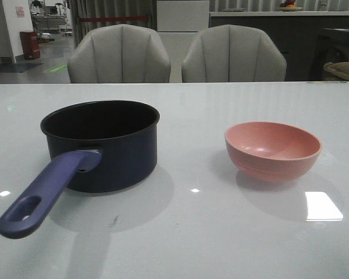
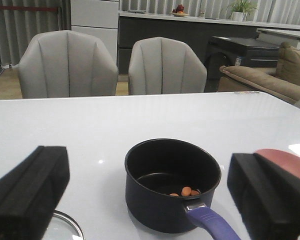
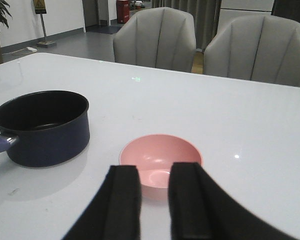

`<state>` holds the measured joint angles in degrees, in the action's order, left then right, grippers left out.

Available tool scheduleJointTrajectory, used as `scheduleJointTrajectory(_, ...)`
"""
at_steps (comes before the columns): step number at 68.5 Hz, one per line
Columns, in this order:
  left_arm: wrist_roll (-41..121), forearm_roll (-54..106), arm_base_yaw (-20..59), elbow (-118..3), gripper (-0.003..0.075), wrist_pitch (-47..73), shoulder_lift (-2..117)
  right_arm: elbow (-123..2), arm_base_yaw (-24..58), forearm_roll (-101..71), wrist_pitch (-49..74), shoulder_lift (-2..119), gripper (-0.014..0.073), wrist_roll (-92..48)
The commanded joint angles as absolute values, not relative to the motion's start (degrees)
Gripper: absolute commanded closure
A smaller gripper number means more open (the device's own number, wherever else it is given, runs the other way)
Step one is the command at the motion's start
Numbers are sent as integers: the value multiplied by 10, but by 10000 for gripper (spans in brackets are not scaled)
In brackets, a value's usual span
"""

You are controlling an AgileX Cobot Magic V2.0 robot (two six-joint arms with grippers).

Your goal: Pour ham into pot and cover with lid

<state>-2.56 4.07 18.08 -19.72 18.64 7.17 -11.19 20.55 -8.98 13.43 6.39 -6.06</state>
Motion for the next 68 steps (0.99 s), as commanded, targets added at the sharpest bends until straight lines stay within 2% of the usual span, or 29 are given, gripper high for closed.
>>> scheduleJointTrajectory(1, -27, 45, 185, -212, 41, 145, 78, -127, 205, -84, 99, 69, 471, -68)
scheduleJointTrajectory(27, -27, 45, 185, -220, 41, 150, 87, -127, 205, -84, 101, 69, 454, -68)
scheduleJointTrajectory(46, -27, 44, 174, -305, 39, 210, 208, -127, 205, -84, 101, 69, 454, -68)
scheduleJointTrajectory(56, -27, 41, 134, -353, 40, 214, 301, -127, 205, -84, 101, 69, 454, -68)
scheduleJointTrajectory(68, -27, 48, 48, -399, 40, 233, 400, -127, 205, -84, 101, 69, 454, -68)
